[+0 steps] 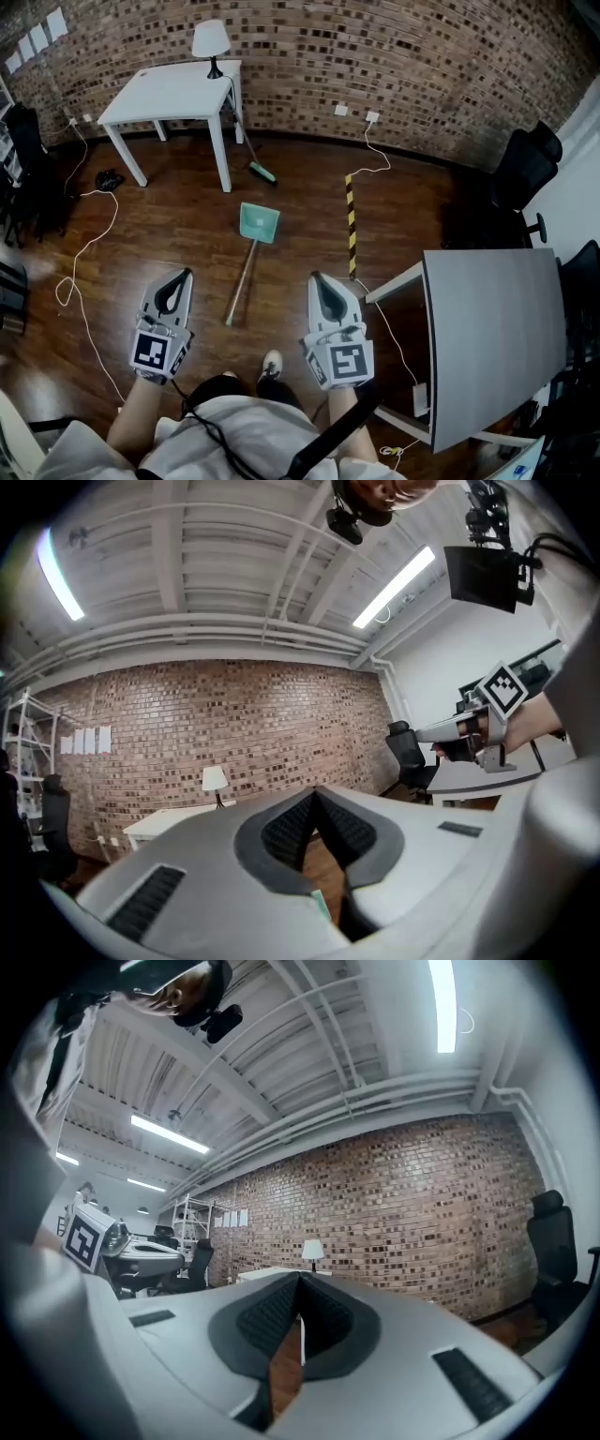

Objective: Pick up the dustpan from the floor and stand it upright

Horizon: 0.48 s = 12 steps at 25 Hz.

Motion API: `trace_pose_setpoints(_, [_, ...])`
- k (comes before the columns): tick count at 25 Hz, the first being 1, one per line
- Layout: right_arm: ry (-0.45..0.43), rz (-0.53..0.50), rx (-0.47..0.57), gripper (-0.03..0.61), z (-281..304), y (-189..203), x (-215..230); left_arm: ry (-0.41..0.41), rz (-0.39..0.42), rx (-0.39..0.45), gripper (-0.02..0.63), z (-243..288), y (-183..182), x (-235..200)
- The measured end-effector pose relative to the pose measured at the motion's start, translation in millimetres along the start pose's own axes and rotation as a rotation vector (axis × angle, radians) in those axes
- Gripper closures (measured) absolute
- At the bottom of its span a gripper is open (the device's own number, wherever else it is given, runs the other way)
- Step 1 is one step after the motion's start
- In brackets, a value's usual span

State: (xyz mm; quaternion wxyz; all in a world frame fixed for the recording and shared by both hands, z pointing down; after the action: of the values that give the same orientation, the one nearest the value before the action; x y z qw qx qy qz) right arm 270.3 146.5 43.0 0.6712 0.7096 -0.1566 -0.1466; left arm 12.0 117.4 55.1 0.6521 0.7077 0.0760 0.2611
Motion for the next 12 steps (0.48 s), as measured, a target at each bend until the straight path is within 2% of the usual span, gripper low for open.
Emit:
trace_pose_setpoints(8, [0.02,0.032,-0.027,0.598,39.5,12.1,18.4,0.01,-0.028,-0.068,0.606,29.5,26.5,-12.4])
trace_pose_setpoints(12, [0.027,0.077,-0.018,0.598,52.3,14.5,17.9,-0.007,-0.022,-0.048,0.606,37.8,30.0,-27.9])
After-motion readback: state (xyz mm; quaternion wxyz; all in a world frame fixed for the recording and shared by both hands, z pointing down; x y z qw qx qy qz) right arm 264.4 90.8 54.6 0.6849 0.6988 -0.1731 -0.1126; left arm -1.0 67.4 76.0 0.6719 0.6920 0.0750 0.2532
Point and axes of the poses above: the fingertips, and each gripper's own axes: z forward along the fingers, x to its right, y out of its underside, the point moved 3 cm from there along -z, backward along the fingers, and after that the axes turned 7 degrees about -y, right-handed, at the moved point
